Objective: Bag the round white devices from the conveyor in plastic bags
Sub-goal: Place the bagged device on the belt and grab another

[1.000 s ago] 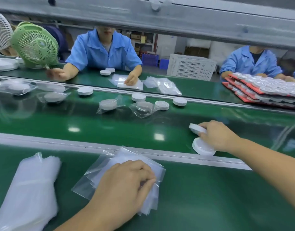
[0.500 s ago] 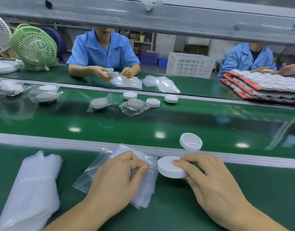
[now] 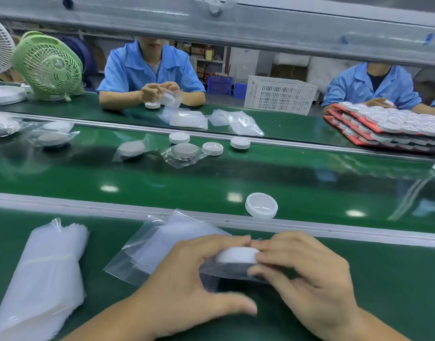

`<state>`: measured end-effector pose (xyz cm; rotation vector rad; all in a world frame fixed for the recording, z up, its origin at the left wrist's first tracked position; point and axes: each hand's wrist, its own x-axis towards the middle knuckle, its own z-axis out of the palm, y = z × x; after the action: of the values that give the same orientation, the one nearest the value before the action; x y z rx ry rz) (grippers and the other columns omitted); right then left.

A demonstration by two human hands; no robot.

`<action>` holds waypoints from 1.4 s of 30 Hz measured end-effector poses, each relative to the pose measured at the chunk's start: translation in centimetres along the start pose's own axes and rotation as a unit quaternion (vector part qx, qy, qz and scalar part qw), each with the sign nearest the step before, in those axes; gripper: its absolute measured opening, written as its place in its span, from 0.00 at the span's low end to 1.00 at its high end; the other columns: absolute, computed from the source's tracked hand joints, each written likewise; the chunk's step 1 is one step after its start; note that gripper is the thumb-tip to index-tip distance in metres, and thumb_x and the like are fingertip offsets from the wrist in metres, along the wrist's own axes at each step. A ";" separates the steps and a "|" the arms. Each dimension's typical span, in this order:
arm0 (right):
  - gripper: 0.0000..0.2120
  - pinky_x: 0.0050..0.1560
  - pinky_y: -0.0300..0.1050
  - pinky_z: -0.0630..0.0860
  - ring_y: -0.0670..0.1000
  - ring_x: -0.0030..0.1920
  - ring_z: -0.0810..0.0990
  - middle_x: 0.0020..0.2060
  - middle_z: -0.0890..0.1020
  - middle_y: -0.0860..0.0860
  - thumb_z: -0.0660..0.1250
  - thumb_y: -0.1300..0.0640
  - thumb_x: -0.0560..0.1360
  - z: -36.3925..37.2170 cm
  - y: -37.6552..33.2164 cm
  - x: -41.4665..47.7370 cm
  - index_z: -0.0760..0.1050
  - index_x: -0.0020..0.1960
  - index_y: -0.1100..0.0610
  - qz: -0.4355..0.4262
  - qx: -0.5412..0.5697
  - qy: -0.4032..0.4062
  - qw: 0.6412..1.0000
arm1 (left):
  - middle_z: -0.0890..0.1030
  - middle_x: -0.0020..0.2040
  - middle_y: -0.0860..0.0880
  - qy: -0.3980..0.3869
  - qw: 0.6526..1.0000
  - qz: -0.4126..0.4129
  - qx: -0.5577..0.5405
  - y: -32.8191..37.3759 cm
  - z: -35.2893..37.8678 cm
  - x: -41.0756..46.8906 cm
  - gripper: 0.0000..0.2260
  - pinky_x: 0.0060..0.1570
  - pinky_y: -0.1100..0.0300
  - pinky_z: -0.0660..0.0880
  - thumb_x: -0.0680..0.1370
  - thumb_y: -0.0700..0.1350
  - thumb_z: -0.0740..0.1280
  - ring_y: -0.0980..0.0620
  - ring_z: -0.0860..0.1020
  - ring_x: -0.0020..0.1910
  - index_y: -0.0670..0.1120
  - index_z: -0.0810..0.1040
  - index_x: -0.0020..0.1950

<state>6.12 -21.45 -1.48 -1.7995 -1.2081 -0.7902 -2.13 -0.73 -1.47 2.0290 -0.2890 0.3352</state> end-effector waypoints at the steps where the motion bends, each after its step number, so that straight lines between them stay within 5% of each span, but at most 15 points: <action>1: 0.09 0.53 0.44 0.80 0.49 0.54 0.84 0.50 0.87 0.43 0.77 0.49 0.73 0.1 -0.5 0.3 0.88 0.47 0.54 0.052 0.035 0.012 0.998 | 0.82 0.56 0.66 0.049 0.998 0.023 0.015 0.1 0.4 0.0 0.23 0.55 0.72 0.74 0.69 0.57 0.78 0.66 0.80 0.55 0.65 0.78 0.63; 4: 0.14 0.67 0.43 0.73 0.45 0.71 0.75 0.64 0.81 0.38 0.74 0.35 0.70 0.8 -1.9 1.9 0.86 0.52 0.39 0.201 0.150 -0.057 0.966 | 0.84 0.52 0.60 0.236 0.966 0.106 0.004 1.0 0.6 0.7 0.13 0.53 0.70 0.75 0.73 0.40 0.74 0.59 0.83 0.53 0.57 0.83 0.52; 7: 0.11 0.51 0.35 0.78 0.37 0.50 0.83 0.48 0.86 0.36 0.76 0.39 0.67 2.1 -1.8 4.8 0.84 0.49 0.35 0.223 0.209 -0.125 0.944 | 0.85 0.51 0.55 0.295 0.948 0.109 -0.053 1.6 -0.4 1.7 0.16 0.53 0.69 0.76 0.74 0.33 0.68 0.55 0.83 0.54 0.55 0.83 0.47; 10: 0.02 0.43 0.31 0.73 0.41 0.40 0.81 0.38 0.85 0.35 0.75 0.42 0.69 3.3 0.6 8.9 0.84 0.40 0.35 0.190 0.114 -0.112 0.969 | 0.79 0.60 0.58 0.286 0.957 0.059 0.006 1.1 -1.5 2.1 0.12 0.58 0.71 0.71 0.78 0.46 0.67 0.56 0.77 0.62 0.61 0.76 0.60; 12: 0.04 0.43 0.36 0.76 0.42 0.39 0.82 0.37 0.85 0.37 0.79 0.48 0.71 4.1 4.0 11.2 0.85 0.41 0.39 0.237 0.081 -0.095 0.964 | 0.73 0.61 0.61 0.265 0.957 0.028 0.114 0.2 -2.3 2.2 0.13 0.59 0.69 0.68 0.78 0.52 0.67 0.57 0.72 0.64 0.61 0.72 0.62; 15: 0.04 0.46 0.39 0.77 0.46 0.42 0.82 0.40 0.86 0.41 0.77 0.56 0.74 5.8 10.7 14.9 0.86 0.46 0.47 0.291 -0.050 -0.085 0.952 | 0.75 0.53 0.65 0.122 0.961 -0.002 0.247 -1.3 -3.3 1.9 0.06 0.60 0.61 0.68 0.77 0.55 0.69 0.60 0.72 0.60 0.60 0.77 0.52; 19: 0.16 0.50 0.40 0.76 0.53 0.51 0.82 0.59 0.84 0.51 0.64 0.64 0.80 9.0 16.8 17.7 0.82 0.61 0.50 0.345 -0.251 -0.266 0.865 | 0.78 0.52 0.68 -0.048 0.937 -0.028 0.345 -2.7 -2.5 1.2 0.15 0.59 0.57 0.70 0.76 0.68 0.60 0.64 0.72 0.57 0.66 0.81 0.56; 22: 0.19 0.50 0.46 0.78 0.52 0.50 0.79 0.63 0.80 0.54 0.57 0.48 0.85 11.5 16.8 17.1 0.73 0.73 0.50 0.383 -0.159 -0.382 0.826 | 0.80 0.48 0.68 -0.030 0.931 0.020 0.364 -2.9 -1.8 1.1 0.13 0.48 0.56 0.77 0.74 0.66 0.62 0.63 0.77 0.50 0.68 0.84 0.49; 25: 0.33 0.75 0.57 0.64 0.56 0.75 0.68 0.78 0.69 0.50 0.50 0.28 0.80 12.2 14.7 15.2 0.65 0.78 0.43 0.301 -0.123 -0.434 0.841 | 0.80 0.45 0.68 -0.001 0.925 0.049 0.378 -2.9 -1.8 1.1 0.09 0.41 0.60 0.78 0.73 0.64 0.65 0.62 0.78 0.46 0.66 0.84 0.43; 28: 0.40 0.65 0.56 0.70 0.56 0.73 0.71 0.73 0.74 0.47 0.45 0.20 0.71 10.3 12.5 11.4 0.66 0.76 0.38 0.120 -0.283 -0.476 0.824 | 0.80 0.44 0.67 -0.003 0.923 0.038 0.384 -3.0 -1.9 1.0 0.08 0.40 0.60 0.77 0.72 0.62 0.66 0.61 0.78 0.45 0.64 0.84 0.40; 31: 0.31 0.48 0.48 0.72 0.52 0.55 0.78 0.58 0.74 0.45 0.53 0.24 0.72 7.8 11.9 8.9 0.68 0.66 0.42 0.109 -0.284 -0.384 0.872 | 0.79 0.41 0.69 0.018 0.929 0.020 0.368 -2.8 -1.9 1.0 0.07 0.43 0.59 0.77 0.71 0.58 0.67 0.65 0.76 0.42 0.60 0.83 0.36; 35: 0.14 0.43 0.46 0.71 0.49 0.46 0.78 0.48 0.78 0.42 0.64 0.35 0.78 4.5 12.0 7.6 0.71 0.50 0.45 0.326 -0.094 -0.172 0.925 | 0.79 0.44 0.73 0.022 0.941 -0.014 0.336 -2.7 -2.2 1.1 0.10 0.53 0.61 0.74 0.72 0.62 0.64 0.69 0.75 0.46 0.64 0.84 0.42; 38: 0.13 0.37 0.43 0.71 0.51 0.43 0.78 0.44 0.81 0.44 0.61 0.39 0.76 2.9 10.0 5.6 0.78 0.46 0.46 0.474 0.107 -0.064 0.872 | 0.78 0.51 0.75 -0.052 0.937 -0.022 0.344 -2.6 -2.8 1.2 0.16 0.60 0.64 0.68 0.74 0.70 0.59 0.72 0.71 0.55 0.69 0.82 0.53; 41: 0.14 0.26 0.39 0.68 0.53 0.38 0.74 0.44 0.81 0.47 0.59 0.44 0.68 2.1 6.9 3.6 0.81 0.45 0.45 0.558 0.231 -0.018 0.797 | 0.78 0.53 0.74 -0.068 0.924 -0.013 0.375 -2.4 -3.3 1.3 0.14 0.58 0.63 0.72 0.78 0.66 0.58 0.70 0.72 0.57 0.68 0.81 0.55; 42: 0.15 0.27 0.40 0.70 0.52 0.40 0.75 0.45 0.81 0.45 0.59 0.45 0.68 1.8 5.8 3.2 0.81 0.47 0.44 0.546 0.233 -0.022 0.805 | 0.79 0.53 0.74 -0.058 0.921 -0.014 0.384 -2.3 -3.3 1.3 0.14 0.56 0.63 0.72 0.78 0.65 0.58 0.69 0.72 0.57 0.67 0.81 0.55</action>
<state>12.74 -19.71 -1.31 -1.6959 -0.1777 0.2197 -0.53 3.22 -1.46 2.8332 -0.2166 0.3432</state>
